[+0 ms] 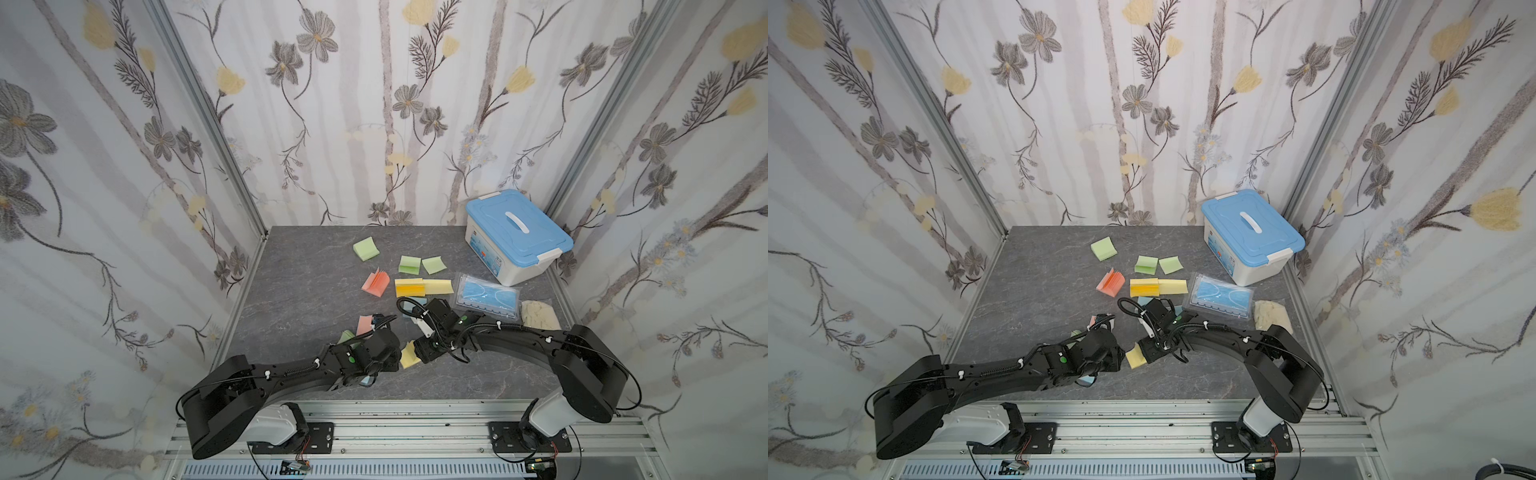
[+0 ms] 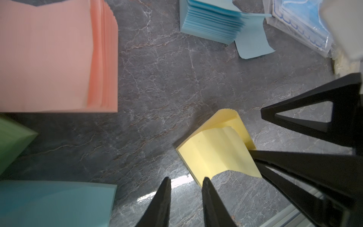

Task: Tear off pages from different memo pads
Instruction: Pick up the memo pad from the center of the board.

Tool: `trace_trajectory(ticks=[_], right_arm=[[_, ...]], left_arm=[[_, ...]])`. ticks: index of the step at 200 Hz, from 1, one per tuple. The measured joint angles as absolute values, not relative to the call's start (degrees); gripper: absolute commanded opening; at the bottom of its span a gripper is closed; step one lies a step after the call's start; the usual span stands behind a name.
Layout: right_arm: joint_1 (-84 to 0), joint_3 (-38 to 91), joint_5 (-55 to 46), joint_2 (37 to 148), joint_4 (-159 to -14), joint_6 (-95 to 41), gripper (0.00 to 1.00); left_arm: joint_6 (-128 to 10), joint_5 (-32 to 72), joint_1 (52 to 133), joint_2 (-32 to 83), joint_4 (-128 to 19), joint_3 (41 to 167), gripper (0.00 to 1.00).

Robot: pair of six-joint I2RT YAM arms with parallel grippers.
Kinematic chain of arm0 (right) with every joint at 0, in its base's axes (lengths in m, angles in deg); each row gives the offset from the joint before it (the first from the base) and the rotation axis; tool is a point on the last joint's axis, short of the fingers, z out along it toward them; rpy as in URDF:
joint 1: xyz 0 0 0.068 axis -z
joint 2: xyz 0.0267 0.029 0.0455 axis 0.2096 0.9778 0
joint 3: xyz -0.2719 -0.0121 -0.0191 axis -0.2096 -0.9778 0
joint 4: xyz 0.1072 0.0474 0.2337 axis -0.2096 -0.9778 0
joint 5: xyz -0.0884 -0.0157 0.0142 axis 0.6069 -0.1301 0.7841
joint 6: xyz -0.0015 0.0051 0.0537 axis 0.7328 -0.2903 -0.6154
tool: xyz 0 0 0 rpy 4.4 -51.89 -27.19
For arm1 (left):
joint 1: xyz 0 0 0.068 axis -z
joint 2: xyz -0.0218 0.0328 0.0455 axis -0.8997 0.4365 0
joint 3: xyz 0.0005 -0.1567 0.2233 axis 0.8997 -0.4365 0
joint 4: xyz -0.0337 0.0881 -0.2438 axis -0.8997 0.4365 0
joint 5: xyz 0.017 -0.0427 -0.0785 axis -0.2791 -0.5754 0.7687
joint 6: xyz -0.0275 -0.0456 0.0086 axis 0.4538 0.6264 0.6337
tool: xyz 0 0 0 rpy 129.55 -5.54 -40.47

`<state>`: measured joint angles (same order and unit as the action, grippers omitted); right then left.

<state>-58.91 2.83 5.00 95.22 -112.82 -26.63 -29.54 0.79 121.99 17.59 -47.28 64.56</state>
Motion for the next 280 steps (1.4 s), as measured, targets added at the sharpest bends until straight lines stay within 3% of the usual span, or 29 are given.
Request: trace_trajectory(ticks=[54, 121, 158, 233, 280], right_arm=[[-59.10, 5.12, 6.03, 99.68, -113.15, -25.12, 0.68], [-59.02, 6.11, 7.06, 102.32, -113.43, -24.57, 0.68], [-58.95, 5.69, 6.95, 102.21, -113.17, -24.70, 0.68], [-58.73, 6.00, 5.97, 102.50, -113.23, -23.57, 0.68], [-58.67, 8.49, 5.53, 104.09, -114.98, -21.21, 0.68]], left_arm=[[-25.63, 3.94, 122.38, 16.50, -52.57, 58.85, 0.25], [-18.48, 9.43, 128.35, 30.31, -66.23, 61.08, 0.04], [-16.21, 6.78, 128.52, 32.54, -69.86, 61.34, 0.05], [-19.16, -2.75, 125.16, 27.56, -59.02, 61.39, 0.08], [-21.17, -3.06, 122.34, 32.09, -61.18, 64.27, 0.08]])
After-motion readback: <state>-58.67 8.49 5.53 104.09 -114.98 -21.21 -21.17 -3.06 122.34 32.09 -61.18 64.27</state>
